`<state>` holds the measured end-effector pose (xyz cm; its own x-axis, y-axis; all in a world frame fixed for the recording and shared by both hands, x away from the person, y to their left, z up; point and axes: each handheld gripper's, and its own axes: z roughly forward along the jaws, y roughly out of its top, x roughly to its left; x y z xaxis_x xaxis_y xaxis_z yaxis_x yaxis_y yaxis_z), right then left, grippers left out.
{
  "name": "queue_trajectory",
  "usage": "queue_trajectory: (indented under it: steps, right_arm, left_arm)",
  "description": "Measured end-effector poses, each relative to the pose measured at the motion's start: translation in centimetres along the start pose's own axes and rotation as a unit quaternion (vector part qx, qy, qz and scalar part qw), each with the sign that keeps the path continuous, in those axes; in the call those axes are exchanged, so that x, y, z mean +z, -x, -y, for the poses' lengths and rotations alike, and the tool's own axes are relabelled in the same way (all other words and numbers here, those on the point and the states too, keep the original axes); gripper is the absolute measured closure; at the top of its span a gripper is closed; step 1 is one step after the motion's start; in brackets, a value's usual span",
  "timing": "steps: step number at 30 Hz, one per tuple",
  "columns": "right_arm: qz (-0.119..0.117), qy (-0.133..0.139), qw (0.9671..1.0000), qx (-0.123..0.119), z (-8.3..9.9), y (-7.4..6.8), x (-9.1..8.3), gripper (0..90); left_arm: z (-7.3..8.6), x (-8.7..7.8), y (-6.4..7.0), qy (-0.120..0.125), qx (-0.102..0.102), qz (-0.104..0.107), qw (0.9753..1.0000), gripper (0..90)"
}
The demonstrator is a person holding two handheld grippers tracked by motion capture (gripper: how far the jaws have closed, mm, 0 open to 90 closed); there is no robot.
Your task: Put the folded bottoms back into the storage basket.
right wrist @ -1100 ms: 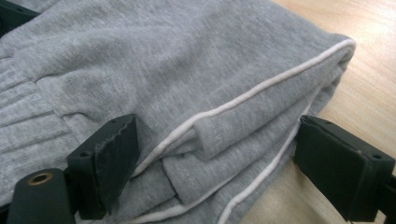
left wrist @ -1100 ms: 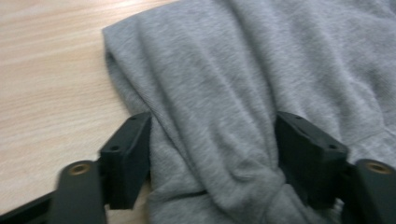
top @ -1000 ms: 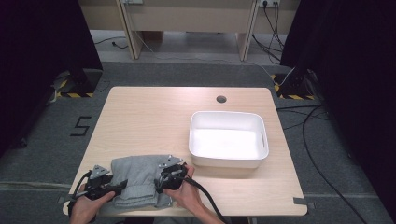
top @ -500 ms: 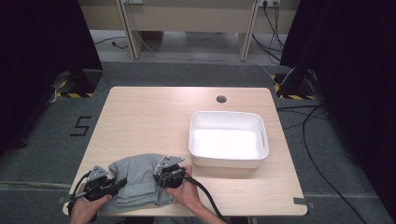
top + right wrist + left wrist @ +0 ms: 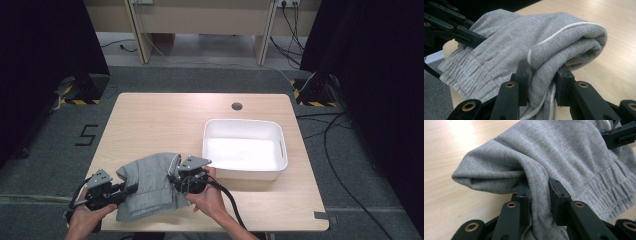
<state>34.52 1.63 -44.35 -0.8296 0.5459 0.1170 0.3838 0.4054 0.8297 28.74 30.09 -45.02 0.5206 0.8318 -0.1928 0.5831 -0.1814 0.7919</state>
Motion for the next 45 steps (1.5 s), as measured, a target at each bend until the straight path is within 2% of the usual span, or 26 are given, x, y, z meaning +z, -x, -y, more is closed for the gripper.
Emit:
queue_trajectory:
  steps: [11, 12, 16, 19, 24, 32, 41, 45]
  right_arm:
    - [0.003, 0.022, 0.9997, 0.010, -2.0, 1.5, -4.7, 69.4]
    - [0.005, 0.025, 0.9997, 0.004, -2.1, 1.8, -5.1, 69.4]
    - [0.004, 0.028, 0.9995, 0.013, -2.5, 2.4, -6.7, 69.4]
    - [0.005, 0.029, 0.9995, 0.016, -2.8, 3.2, -7.7, 69.4]
    - [0.018, 0.030, 0.9993, 0.012, -3.2, 4.4, -9.2, 69.5]
    - [0.039, 0.040, 0.9982, 0.022, -3.4, 6.6, -12.1, 69.4]
    - [0.068, 0.040, 0.9963, 0.032, -3.7, 9.4, -16.1, 69.4]
    - [0.081, 0.043, 0.9950, 0.040, -3.8, 10.9, -17.7, 69.4]
  left_arm:
    - [-4.5, -0.3, 2.3, 0.013, 0.034, 0.031, 0.9988, 71.4]
    - [-4.9, -0.2, 2.6, 0.012, 0.038, 0.035, 0.9986, 71.4]
    - [-6.0, 0.2, 3.3, 0.012, 0.039, 0.048, 0.9980, 71.4]
    - [-7.1, 0.6, 3.9, 0.012, 0.045, 0.050, 0.9977, 71.4]
    - [-8.8, 1.6, 4.9, 0.012, 0.054, 0.057, 0.9968, 71.4]
    - [-11.7, 3.6, 7.0, 0.019, 0.073, 0.071, 0.9946, 71.4]
    - [-15.8, 6.4, 9.8, 0.020, 0.093, 0.099, 0.9905, 71.4]
    - [-17.1, 7.6, 10.7, 0.021, 0.101, 0.103, 0.9894, 71.4]
